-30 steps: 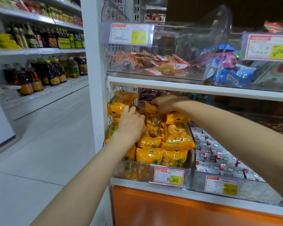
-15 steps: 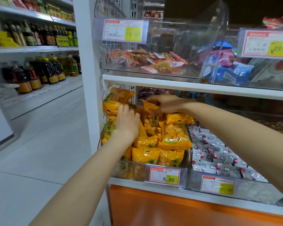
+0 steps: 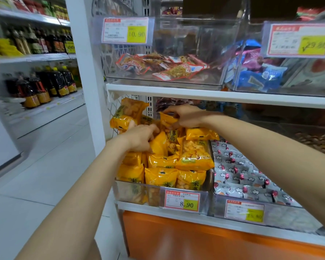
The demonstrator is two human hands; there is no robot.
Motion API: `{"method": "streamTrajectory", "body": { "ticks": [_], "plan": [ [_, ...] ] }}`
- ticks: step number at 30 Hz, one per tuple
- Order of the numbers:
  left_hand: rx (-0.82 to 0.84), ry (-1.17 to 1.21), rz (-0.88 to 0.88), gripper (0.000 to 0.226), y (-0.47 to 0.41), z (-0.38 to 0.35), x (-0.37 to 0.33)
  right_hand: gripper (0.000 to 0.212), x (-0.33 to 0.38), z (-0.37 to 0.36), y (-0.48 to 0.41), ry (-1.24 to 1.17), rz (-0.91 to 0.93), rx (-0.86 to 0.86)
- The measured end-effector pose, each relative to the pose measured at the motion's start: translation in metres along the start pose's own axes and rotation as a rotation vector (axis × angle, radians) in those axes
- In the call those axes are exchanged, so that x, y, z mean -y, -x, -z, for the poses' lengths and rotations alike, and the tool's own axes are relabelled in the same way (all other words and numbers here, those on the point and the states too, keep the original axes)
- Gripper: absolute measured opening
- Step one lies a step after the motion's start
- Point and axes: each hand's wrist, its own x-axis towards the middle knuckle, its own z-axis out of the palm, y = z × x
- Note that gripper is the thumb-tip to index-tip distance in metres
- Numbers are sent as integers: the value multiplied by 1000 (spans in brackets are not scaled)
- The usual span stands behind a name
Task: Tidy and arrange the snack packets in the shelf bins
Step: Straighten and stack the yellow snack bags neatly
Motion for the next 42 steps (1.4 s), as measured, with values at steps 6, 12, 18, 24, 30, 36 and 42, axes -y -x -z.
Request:
{"method": "streamTrajectory", "body": {
  "ticks": [6,12,18,24,30,36,42],
  "plan": [
    [-71,18,-9,62,-2,-10,-4,69,1,-1,1,-7,7,-14],
    [-226,208,-42,28,-1,-10,-6,68,0,-3,1,4,-6,-20],
    [-284,777,15,15,-3,-2,-5,68,3,-1,1,34,-10,8],
    [-143,425,-109,38,2,-5,2,67,7,1,6,47,-15,6],
    [-212,-122,-91,54,1,-10,0,62,9,2,7,3,-31,35],
    [-199,-145,-86,48,-10,-14,-2,47,7,8,14,-133,5,98],
    [-227,-146,-78,62,-10,-14,-2,46,8,5,10,-63,-16,77]
  ]
}}
